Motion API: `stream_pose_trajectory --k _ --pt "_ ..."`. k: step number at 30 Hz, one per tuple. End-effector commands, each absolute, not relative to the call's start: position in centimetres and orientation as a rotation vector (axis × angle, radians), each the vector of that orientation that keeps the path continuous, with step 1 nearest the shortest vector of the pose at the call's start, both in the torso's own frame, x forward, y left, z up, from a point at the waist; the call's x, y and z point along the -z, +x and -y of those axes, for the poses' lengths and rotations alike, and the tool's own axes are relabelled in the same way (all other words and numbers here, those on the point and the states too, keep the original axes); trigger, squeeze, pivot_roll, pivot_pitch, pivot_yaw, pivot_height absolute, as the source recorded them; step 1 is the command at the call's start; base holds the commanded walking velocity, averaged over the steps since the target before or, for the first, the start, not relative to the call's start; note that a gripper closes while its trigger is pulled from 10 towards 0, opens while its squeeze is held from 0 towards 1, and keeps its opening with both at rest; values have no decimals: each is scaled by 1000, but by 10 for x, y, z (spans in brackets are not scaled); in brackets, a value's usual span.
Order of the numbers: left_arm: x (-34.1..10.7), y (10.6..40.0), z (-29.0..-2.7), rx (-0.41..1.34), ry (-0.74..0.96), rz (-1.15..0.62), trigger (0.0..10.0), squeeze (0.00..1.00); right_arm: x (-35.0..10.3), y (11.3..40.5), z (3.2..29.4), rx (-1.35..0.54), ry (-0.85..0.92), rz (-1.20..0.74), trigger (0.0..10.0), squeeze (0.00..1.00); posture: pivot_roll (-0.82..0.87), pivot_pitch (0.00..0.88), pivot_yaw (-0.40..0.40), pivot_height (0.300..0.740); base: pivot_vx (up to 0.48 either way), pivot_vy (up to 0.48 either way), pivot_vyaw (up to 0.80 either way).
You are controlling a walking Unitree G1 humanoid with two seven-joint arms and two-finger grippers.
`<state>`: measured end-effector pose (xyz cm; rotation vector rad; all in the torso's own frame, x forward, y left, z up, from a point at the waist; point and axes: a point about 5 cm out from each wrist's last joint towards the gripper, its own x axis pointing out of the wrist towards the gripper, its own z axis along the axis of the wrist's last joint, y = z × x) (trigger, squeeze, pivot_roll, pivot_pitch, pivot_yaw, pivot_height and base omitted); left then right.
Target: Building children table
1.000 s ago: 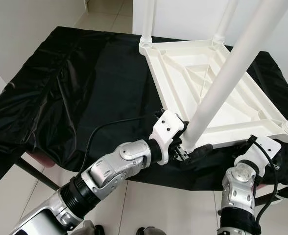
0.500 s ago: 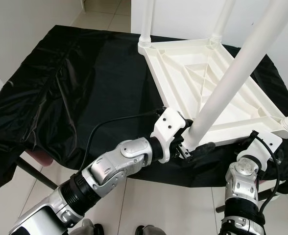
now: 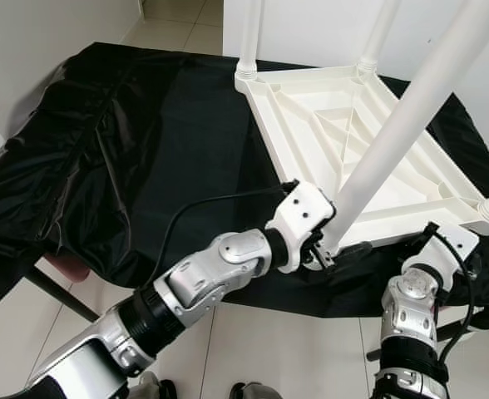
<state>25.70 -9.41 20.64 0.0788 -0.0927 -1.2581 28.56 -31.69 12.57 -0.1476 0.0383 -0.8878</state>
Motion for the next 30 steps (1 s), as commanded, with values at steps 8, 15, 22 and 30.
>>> stream_pose_trajectory --k 8,15,22,30 --pt "-201 243 115 1297 133 73 10000 0 -123 283 308 851 -161 -32 10000 0 -4 178 -44 740 0 0 0" --pt "-194 246 124 1212 145 -1 10000 0 -123 282 303 845 -161 -36 10000 0 1 192 -53 740 0 0 0" --pt "-195 256 126 1093 67 -22 3059 0 -123 280 288 807 -139 -21 10000 0 4 202 -59 740 0 0 0" --pt "-199 259 124 1080 -8 -35 0 0 -124 279 285 797 -137 -10 10000 0 2 207 -60 740 0 0 0"
